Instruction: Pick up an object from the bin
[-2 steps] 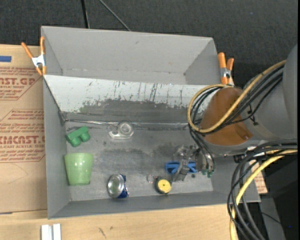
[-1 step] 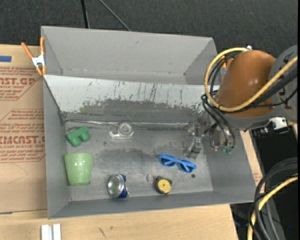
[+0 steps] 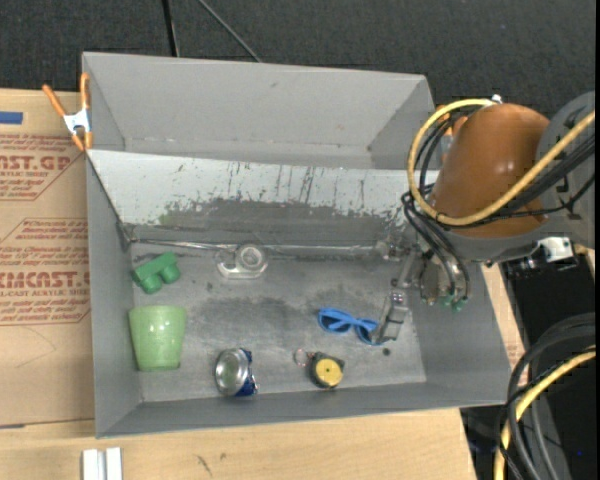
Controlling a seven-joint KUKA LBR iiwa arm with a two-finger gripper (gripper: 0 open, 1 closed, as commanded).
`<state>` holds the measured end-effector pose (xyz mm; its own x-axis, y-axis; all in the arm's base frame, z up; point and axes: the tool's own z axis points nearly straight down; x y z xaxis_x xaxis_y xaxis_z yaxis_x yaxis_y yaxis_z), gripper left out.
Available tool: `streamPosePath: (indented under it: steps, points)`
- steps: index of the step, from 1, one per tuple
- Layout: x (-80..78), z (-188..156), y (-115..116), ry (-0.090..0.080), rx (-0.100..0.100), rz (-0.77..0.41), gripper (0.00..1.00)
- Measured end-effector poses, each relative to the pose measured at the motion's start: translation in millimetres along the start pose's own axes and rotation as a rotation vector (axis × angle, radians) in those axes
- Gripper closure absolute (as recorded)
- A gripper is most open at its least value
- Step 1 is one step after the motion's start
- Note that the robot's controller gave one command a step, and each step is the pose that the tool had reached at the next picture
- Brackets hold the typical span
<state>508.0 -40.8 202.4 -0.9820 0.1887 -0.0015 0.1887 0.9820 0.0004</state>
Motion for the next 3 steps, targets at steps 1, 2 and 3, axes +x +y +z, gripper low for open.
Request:
streamPosePath:
  steps: [1,2,3]
  points:
    - [-37.8,137,-7,0.006,0.000,-0.161,0.00]
    - [-39.2,133,-7,0.000,0.000,-0.161,1.00]
    - [-14.5,18,-32,-0.007,0.001,-0.143,1.00]
